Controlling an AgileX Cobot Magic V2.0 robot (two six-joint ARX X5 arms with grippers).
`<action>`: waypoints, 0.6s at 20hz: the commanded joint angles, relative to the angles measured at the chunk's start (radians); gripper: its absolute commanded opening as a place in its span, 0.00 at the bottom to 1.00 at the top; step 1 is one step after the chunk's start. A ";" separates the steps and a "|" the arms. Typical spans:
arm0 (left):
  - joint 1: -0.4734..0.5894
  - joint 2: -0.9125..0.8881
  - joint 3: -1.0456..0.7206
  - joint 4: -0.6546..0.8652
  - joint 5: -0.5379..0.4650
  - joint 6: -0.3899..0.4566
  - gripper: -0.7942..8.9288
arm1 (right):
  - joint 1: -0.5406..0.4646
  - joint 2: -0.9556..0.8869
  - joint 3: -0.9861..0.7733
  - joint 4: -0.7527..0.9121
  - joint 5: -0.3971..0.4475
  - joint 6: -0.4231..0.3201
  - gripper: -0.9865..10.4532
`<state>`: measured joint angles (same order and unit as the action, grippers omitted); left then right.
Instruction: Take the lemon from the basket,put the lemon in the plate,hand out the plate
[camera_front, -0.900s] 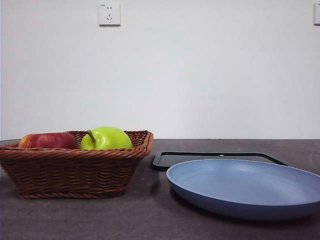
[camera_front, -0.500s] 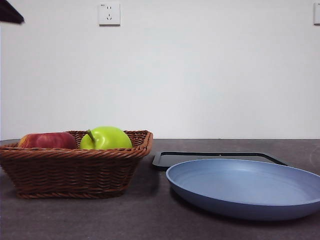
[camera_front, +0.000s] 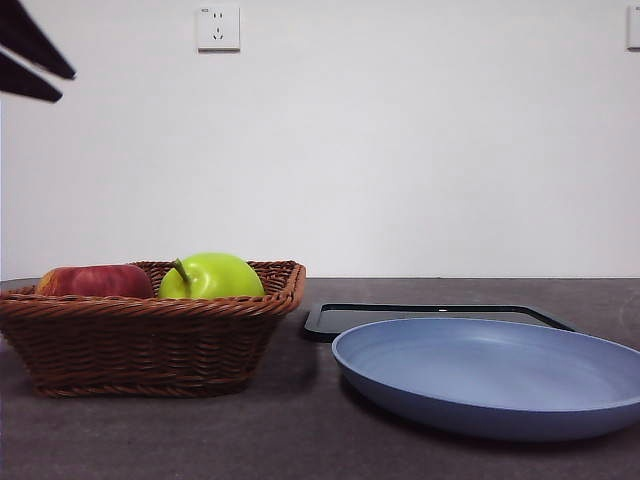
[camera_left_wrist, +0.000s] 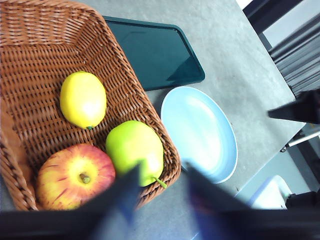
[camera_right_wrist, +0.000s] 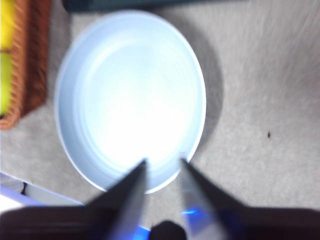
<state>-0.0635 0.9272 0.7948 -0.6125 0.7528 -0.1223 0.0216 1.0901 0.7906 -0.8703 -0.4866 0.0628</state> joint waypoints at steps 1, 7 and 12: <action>-0.005 0.006 0.014 0.008 0.004 0.017 0.41 | 0.019 0.070 0.011 0.022 0.035 -0.017 0.33; -0.031 0.006 0.014 0.005 0.008 0.010 0.42 | 0.075 0.266 0.011 0.146 0.101 0.001 0.33; -0.042 0.006 0.014 0.005 0.007 0.011 0.42 | 0.085 0.402 0.011 0.230 0.093 0.035 0.31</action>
<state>-0.1013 0.9272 0.7948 -0.6128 0.7536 -0.1207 0.1036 1.4818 0.7906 -0.6449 -0.3916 0.0872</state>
